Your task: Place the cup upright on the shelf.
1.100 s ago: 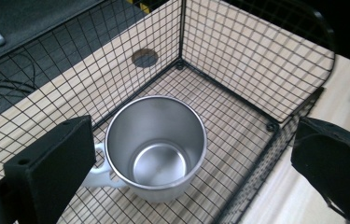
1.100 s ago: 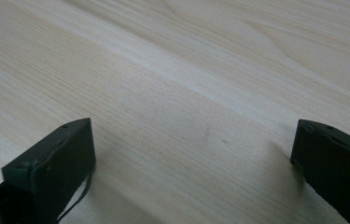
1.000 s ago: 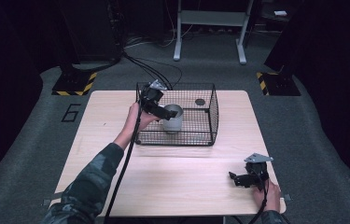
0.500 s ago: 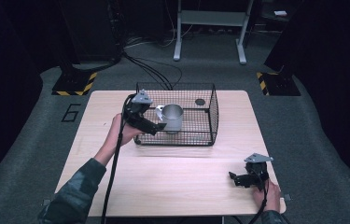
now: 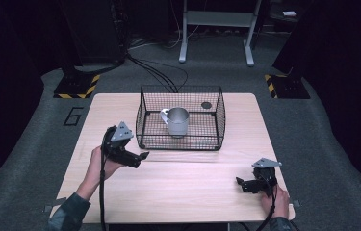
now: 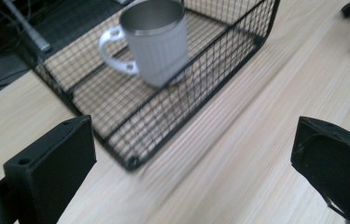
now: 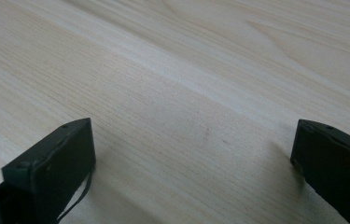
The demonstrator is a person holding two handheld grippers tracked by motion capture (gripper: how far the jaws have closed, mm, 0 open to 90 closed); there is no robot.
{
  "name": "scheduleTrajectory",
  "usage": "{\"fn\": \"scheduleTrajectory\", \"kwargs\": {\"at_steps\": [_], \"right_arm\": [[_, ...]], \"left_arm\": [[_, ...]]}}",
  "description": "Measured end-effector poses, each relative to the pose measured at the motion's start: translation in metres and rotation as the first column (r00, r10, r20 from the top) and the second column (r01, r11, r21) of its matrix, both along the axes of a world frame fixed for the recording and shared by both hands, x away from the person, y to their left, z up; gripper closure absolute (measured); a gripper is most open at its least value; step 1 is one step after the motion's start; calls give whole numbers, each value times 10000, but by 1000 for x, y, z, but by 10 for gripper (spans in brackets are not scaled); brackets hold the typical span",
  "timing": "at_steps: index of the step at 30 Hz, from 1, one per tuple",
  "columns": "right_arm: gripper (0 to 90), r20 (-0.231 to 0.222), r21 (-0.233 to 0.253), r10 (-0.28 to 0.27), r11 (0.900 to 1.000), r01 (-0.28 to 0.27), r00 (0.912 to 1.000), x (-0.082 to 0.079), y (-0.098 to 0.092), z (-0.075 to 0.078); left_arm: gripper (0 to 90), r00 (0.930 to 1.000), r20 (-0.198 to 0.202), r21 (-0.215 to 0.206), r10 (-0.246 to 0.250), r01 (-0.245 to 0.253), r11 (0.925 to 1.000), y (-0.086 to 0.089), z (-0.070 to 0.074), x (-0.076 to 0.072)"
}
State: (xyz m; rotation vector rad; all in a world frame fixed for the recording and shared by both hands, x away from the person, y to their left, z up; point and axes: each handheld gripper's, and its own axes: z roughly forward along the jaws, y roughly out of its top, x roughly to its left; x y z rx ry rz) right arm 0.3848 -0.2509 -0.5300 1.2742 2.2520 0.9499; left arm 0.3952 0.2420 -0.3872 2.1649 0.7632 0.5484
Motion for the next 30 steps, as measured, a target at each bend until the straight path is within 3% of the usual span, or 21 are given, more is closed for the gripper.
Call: {"fn": "scheduleTrajectory", "kwargs": {"at_steps": [3,7,9,11,12,14,15,17,19,20,21,22,24,29,30], "right_arm": [[0,-33,7,-20,10000,20,10000,0,0,0],[0,-55,4,-24,10000,24,10000,0,0,0],[0,-42,6,-27,10000,27,10000,0,0,0],[0,-5,23,-33,10000,33,10000,0,0,0],[0,-5,23,-33,10000,33,10000,0,0,0],[0,-46,3,-25,10000,25,10000,0,0,0],[0,-46,3,-25,10000,25,10000,0,0,0],[0,-50,3,-25,10000,25,10000,0,0,0],[0,-55,4,-26,10000,26,10000,0,0,0],[0,-54,4,-24,10000,24,10000,0,0,0],[0,-54,4,-24,10000,24,10000,0,0,0],[0,-52,6,-24,10000,24,10000,0,0,0],[0,-55,5,-23,10000,23,10000,0,0,0],[0,-35,4,-33,10000,33,10000,0,0,0],[0,-50,2,-30,10000,30,10000,0,0,0]], "left_arm": [[0,9994,-88,-157,326,-328,9993,6,-12,-6],[0,9962,-226,73,845,-843,9964,21,-38,-16],[0,9928,-328,278,1151,-1142,9931,29,-50,-20],[0,9840,-604,205,1674,-1664,9858,44,-68,-24],[0,9840,-604,205,1674,-1664,9858,44,-68,-24],[0,9674,-932,274,2357,-2341,9718,63,-90,-27],[0,9674,-932,274,2357,-2341,9718,63,-90,-27],[0,9496,-1350,423,2828,-2796,9592,75,-107,-27],[0,9312,-1552,507,3297,-3258,9441,85,-123,-28],[0,9251,-1471,426,3500,-3476,9367,87,-128,-28],[0,9251,-1471,426,3500,-3476,9367,87,-128,-28],[0,9186,-1603,140,3612,-3638,9314,91,-134,-27],[0,9114,-1675,103,3759,-3796,9251,94,-137,-26],[0,9057,-1593,-123,3928,-3997,9166,97,-144,-23],[0,9016,-1605,-105,4016,-4084,9127,98,-144,-23]]}}
